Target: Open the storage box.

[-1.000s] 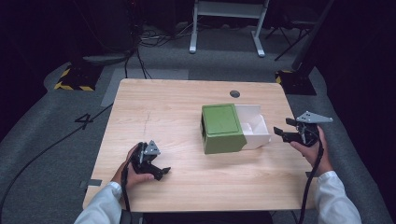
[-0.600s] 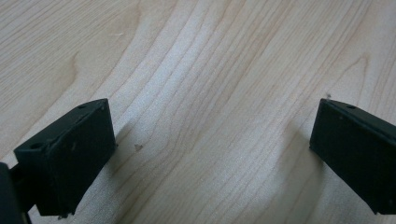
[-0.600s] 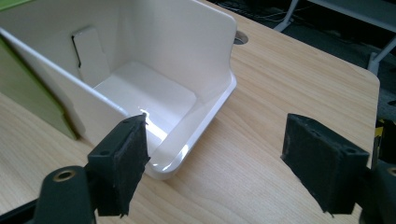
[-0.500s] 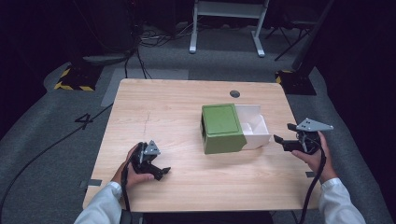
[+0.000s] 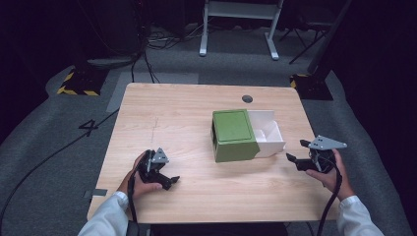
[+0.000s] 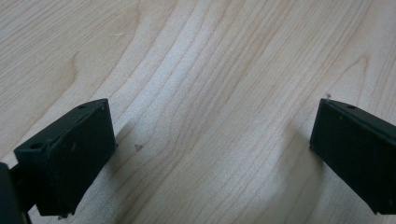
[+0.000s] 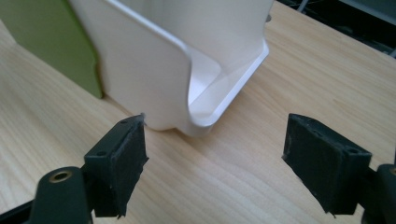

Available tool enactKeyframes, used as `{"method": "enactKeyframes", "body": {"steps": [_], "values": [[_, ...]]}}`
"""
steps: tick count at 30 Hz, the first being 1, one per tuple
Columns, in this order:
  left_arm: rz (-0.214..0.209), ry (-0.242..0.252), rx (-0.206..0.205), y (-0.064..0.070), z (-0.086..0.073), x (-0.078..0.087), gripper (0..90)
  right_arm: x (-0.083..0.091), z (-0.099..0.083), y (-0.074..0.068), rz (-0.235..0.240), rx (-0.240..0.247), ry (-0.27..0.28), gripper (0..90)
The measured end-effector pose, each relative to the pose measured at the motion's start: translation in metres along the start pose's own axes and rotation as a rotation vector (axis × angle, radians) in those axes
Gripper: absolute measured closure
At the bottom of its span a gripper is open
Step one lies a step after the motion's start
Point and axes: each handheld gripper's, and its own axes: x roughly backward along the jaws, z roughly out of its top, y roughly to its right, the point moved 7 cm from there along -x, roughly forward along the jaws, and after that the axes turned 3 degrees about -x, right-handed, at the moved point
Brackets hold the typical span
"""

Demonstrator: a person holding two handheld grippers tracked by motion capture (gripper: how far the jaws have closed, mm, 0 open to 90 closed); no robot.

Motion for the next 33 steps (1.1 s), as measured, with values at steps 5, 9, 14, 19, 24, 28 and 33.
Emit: {"method": "enactKeyframes", "body": {"steps": [5, 9, 14, 19, 24, 28, 33], "values": [[0.000, 0.000, 0.000, 0.000, 0.000, 0.000, 0.3, -0.001, -0.012, -0.011, 0.020, 0.021, -0.029, 21.1], [0.000, 0.001, -0.001, 0.000, 0.000, 0.000, 0.3, -0.001, -0.020, -0.015, 0.032, 0.016, -0.036, 21.1], [0.000, 0.000, 0.000, 0.000, 0.000, 0.000, 0.3, -0.003, -0.035, -0.018, 0.037, 0.028, -0.074, 20.4], [0.000, 0.000, 0.000, 0.000, 0.000, 0.000, 0.3, -0.005, -0.050, -0.018, 0.048, 0.012, -0.104, 20.0], [0.000, 0.001, 0.000, 0.000, 0.000, 0.000, 0.3, -0.005, -0.063, -0.016, 0.053, -0.008, -0.111, 19.8], [0.000, 0.000, 0.000, 0.000, 0.000, 0.000, 0.3, -0.003, -0.073, -0.014, 0.068, -0.050, -0.108, 19.4], [0.000, 0.000, 0.000, 0.000, 0.000, 0.000, 0.3, -0.001, -0.084, -0.010, 0.061, -0.091, -0.112, 19.0]]}}
